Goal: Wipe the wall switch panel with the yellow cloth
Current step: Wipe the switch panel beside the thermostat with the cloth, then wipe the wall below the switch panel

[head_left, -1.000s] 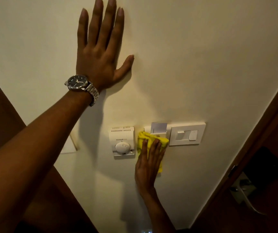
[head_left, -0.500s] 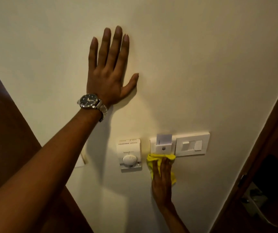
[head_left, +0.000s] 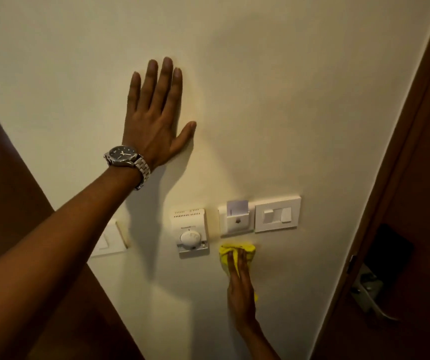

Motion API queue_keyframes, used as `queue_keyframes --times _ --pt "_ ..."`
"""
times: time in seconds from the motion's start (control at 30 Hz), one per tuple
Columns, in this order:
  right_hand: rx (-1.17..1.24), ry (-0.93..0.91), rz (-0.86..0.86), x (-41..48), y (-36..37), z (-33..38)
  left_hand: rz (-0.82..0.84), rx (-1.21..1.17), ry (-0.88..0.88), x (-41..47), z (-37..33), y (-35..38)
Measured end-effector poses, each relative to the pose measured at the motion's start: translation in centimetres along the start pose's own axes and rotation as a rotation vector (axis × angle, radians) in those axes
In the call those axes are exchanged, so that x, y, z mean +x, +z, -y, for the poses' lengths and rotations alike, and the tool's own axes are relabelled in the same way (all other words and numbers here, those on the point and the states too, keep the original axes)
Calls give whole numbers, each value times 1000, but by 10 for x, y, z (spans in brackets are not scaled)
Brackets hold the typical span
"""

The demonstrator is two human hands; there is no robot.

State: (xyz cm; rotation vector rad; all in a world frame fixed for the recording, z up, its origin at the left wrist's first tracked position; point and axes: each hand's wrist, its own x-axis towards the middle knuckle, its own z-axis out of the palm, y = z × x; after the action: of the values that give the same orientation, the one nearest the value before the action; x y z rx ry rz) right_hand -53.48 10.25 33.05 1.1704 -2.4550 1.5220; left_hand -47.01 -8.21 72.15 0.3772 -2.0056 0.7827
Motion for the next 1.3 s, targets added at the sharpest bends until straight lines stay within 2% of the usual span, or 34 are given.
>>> queue_keyframes --times 0.03,0.1,0.17,0.2,0.27,0.37,0.43,0.53,0.63,0.73,0.83,0.9,0.97,1.03,1.13,1.23,1.3 --pt "109 29 19 -6 -2 7 38 -63 -3 -6 -2 -9" --pt "271 126 -80 -6 -7 21 26 -209 -22 -49 -19 -24" --pt "457 233 -138 -9 -14 38 -37 -351 -87 -129 -53 -37" --pt "544 272 -133 -11 -16 46 8 -463 -163 -175 -73 -43" --pt "688 329 -69 -19 -14 57 258 -707 -402 -255 -109 -57" --pt "787 406 53 -37 5 66 714 -1116 -889 -331 -137 -66" --pt "778 426 146 -50 24 75 903 -1390 -1121 -361 -138 -69" --pt "737 481 275 -74 65 85 940 -1435 -1192 -414 -123 -68" --pt "769 598 428 -103 114 87 943 -1365 -1349 -482 -97 -73" --pt "685 754 569 -125 163 77 951 -1317 -1649 -564 -78 -84" --pt "582 1046 905 -151 221 57 935 -1367 -1962 -656 -75 -104" --pt "526 1098 1111 -178 266 39 923 -1282 -2160 -719 -76 -117" --pt "484 1071 1183 -204 311 20 884 -1154 -2336 -775 -75 -128" --pt "424 949 1263 -234 351 6 818 -1086 -2454 -824 -80 -136" --pt "288 629 1357 -276 406 -10 844 -926 -2381 -883 -94 -135" --pt "164 327 1388 -318 453 -30 771 -762 -2309 -936 -114 -124" --pt "-13 49 1383 -343 472 -51 857 -664 -2142 -967 -136 -116"
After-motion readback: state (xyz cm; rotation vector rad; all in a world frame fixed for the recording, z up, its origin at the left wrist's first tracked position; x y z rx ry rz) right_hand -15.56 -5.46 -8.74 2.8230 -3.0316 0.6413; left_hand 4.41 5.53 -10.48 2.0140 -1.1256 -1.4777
